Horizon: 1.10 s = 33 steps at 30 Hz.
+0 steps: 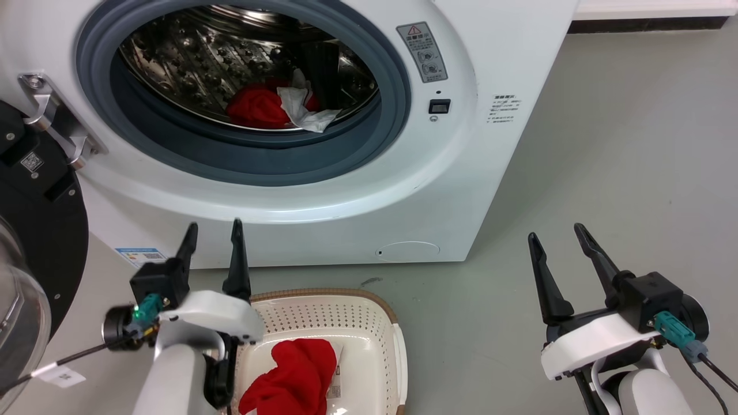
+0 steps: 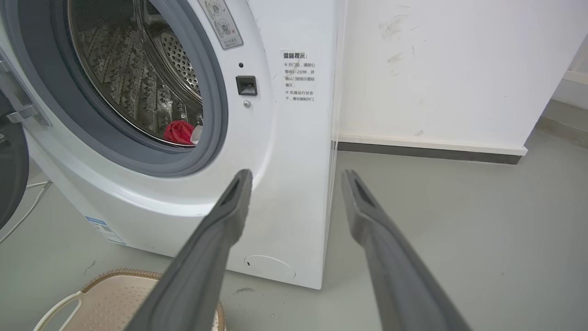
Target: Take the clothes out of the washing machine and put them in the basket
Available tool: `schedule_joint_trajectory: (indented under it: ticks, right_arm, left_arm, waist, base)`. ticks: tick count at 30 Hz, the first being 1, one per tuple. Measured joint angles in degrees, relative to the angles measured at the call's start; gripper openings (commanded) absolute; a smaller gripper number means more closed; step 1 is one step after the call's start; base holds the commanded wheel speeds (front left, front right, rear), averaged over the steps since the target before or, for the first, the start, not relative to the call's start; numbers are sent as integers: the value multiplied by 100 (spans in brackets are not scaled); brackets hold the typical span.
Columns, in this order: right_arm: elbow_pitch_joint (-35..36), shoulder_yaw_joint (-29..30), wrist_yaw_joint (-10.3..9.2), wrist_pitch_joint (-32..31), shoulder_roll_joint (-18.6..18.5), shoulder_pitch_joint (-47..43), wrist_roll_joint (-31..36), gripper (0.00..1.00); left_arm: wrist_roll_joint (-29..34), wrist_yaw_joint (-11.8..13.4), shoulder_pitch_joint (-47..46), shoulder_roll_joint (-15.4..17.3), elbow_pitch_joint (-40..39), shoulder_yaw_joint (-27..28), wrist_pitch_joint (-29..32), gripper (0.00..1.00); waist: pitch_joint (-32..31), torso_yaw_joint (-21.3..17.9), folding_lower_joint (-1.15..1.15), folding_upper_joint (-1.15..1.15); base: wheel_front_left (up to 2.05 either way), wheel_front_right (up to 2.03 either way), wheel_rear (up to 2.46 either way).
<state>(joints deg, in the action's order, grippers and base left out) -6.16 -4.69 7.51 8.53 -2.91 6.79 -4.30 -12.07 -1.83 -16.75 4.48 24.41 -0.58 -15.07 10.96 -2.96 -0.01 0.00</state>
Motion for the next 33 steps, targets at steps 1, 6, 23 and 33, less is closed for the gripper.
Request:
schedule_joint_trajectory:
  ticks: [1, 6, 23, 33]
  right_arm:
    - [21, -2, 0, -1, 0, -5, 0, 100]
    - [112, -30, 0, -26, 0, -7, -2, 100]
    - [123, -483, 0, 205, -1, 434, -181, 100]
    - [-285, -845, 0, 538, -2, 922, -606, 100]
  left_arm:
    - [54, -15, -18, -3, -115, 30, 0, 100]
    - [214, -78, -385, 45, -336, 142, 0, 100]
    - [445, -375, -2907, 1145, 1265, 114, 433, 100]
    - [697, -435, -4490, 1850, 2298, -124, 1301, 100]
  waist:
    - [-1, -13, 0, 0]
    - [66, -83, 0, 0]
    - [1059, -639, 1, 0]
    - [1941, -1267, 1, 0]
  base:
    - [0, 0, 0]
    - [0, 0, 0]
    - [0, 0, 0]
    - [0, 0, 0]
